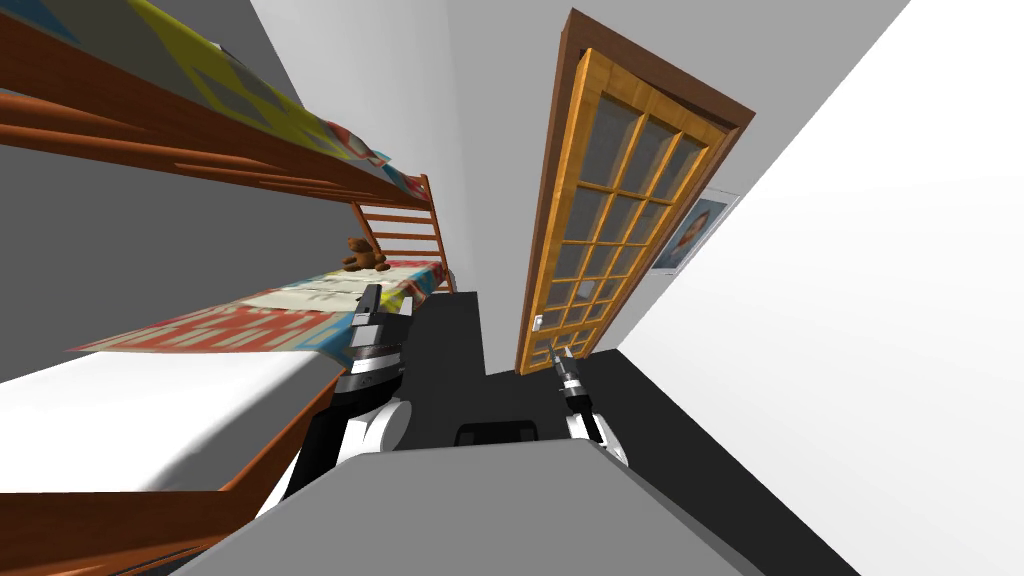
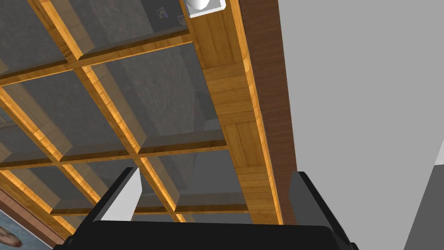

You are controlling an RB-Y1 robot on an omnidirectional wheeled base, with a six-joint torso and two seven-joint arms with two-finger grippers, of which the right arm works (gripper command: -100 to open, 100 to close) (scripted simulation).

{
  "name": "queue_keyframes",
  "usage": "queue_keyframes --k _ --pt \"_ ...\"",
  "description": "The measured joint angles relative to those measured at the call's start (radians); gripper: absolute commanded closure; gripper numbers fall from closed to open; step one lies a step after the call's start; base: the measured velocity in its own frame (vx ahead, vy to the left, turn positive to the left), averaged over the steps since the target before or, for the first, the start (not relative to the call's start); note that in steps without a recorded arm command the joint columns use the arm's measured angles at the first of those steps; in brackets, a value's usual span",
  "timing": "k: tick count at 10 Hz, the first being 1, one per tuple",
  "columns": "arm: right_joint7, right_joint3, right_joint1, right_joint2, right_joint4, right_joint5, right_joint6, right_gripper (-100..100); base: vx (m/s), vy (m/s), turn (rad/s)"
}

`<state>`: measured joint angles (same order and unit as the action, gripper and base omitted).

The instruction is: Pull the door open

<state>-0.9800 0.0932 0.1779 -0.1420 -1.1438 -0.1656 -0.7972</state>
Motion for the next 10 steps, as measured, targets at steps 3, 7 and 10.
queue_keyframes --k 3,7,10 --pt "-0.055 0.008 -0.018 -0.006 0.070 -0.013 -0.014 -100 0.095 -0.033 0.097" --pt "-0.122 0.019 -0.048 -0.012 0.163 -0.027 -0.035 -100 0.078 -0.032 0.082" --pt "-0.175 0.026 -0.062 -0.011 0.224 -0.040 -0.049 -100 0.084 -0.043 0.096"
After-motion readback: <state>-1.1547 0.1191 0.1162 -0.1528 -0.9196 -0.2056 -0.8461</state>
